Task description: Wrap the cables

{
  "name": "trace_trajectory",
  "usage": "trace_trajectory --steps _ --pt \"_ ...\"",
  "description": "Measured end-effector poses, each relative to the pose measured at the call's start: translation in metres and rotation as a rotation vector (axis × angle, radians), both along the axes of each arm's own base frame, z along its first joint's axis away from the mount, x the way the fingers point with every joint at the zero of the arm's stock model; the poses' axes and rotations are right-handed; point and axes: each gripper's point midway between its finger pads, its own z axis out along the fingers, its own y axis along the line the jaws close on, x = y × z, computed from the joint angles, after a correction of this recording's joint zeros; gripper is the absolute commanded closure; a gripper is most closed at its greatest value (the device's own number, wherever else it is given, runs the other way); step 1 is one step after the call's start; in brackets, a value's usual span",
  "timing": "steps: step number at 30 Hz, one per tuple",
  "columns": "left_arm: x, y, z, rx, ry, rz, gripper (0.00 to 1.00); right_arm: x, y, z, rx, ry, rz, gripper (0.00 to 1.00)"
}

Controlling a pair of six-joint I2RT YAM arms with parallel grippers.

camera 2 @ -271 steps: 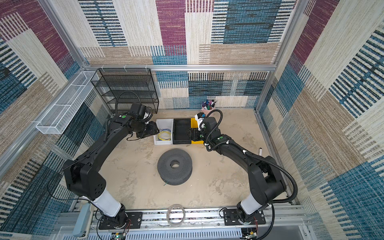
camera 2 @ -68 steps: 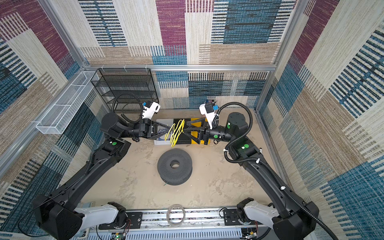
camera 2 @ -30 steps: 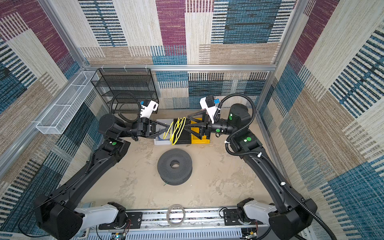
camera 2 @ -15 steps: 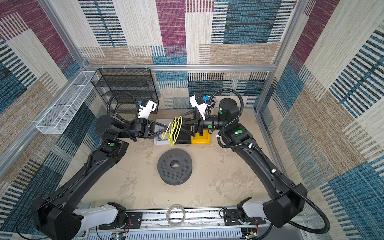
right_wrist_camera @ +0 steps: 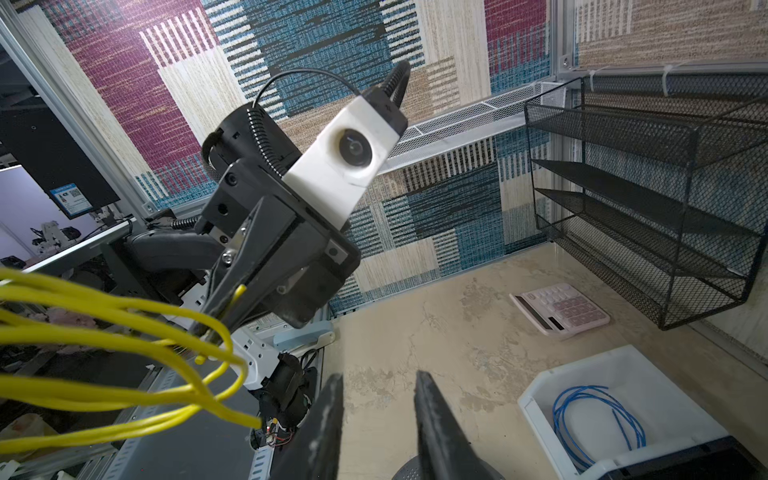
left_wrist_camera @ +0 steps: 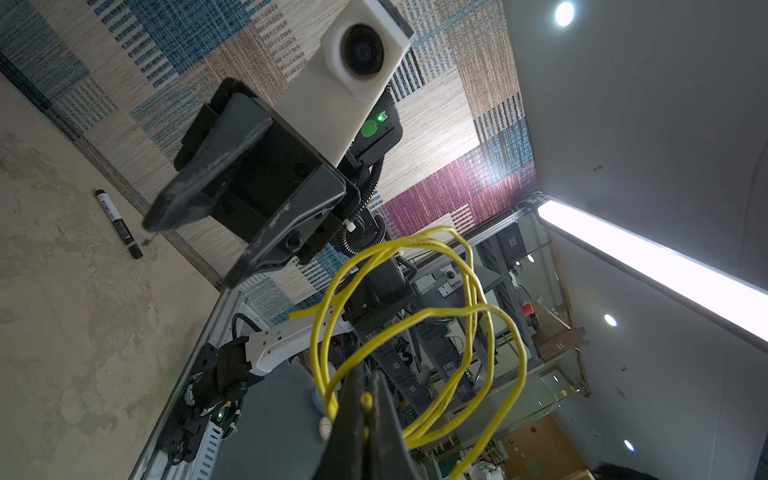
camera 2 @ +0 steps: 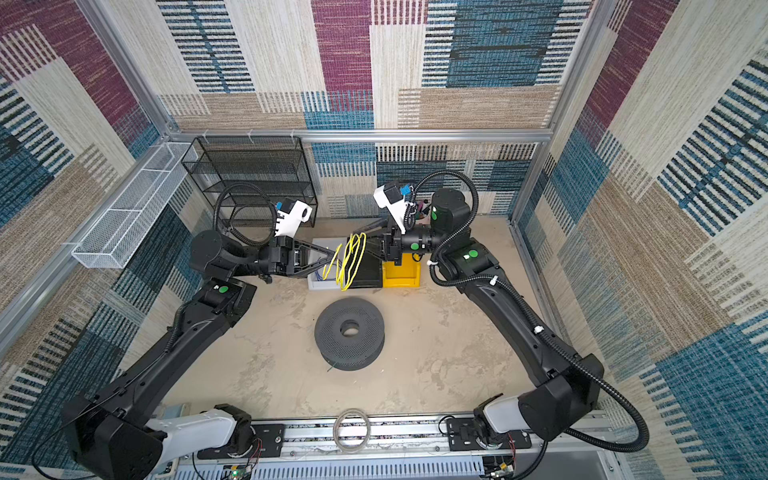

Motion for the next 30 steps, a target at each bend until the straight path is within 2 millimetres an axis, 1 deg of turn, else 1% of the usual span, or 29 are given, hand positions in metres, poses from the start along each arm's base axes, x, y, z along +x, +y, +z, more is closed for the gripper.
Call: trace_trajectory --steps 1,2,4,5,8,10,13,16,18,22,25,27,30 --pt "0.000 0.001 0.000 0.000 0.000 0.002 1.00 0.000 -0.001 -0.001 -0.003 0.002 -0.007 0.61" --pt "0.001 0.001 0.000 0.000 -0.001 0.004 1.00 0.000 -0.002 -0.001 -0.008 0.001 -0.017 0.50" --pt "0.002 0.002 0.000 0.000 -0.001 0.008 1.00 -0.002 -0.006 0.000 -0.017 -0.010 -0.046 0.39" --pt "0.002 0.002 0.000 0.000 -0.001 0.009 1.00 -0.004 -0.009 0.000 -0.022 -0.025 -0.065 0.35" --pt "0.003 0.003 0.000 0.000 -0.001 0.013 1.00 -0.009 -0.020 0.004 -0.036 -0.059 -0.115 0.27" --pt "0.003 0.003 0.000 0.000 -0.001 0.012 1.00 -0.011 -0.027 0.002 -0.041 -0.066 -0.136 0.23" --pt "0.003 0.003 0.000 0.000 0.000 0.013 1.00 -0.013 -0.033 -0.008 -0.047 -0.050 -0.141 0.19" --pt "0.005 0.003 -0.001 0.002 0.003 0.014 1.00 -0.018 -0.030 -0.013 -0.041 -0.025 -0.093 0.19" --pt "0.007 0.003 -0.002 0.003 0.010 0.016 1.00 -0.022 -0.028 -0.008 -0.026 -0.032 -0.059 0.19" --pt "0.008 0.003 -0.003 0.002 0.023 0.015 1.00 -0.024 -0.022 0.003 -0.006 -0.050 -0.014 0.18" --pt "0.008 0.003 -0.003 0.001 0.023 0.014 1.00 -0.025 -0.016 0.008 0.002 -0.062 0.014 0.17" --pt "0.007 0.003 -0.003 0.000 0.022 0.014 1.00 -0.025 -0.013 0.010 0.002 -0.063 0.025 0.17" --pt "0.007 0.004 -0.002 -0.001 0.020 0.016 1.00 -0.018 -0.007 0.009 -0.004 -0.055 0.025 0.19"
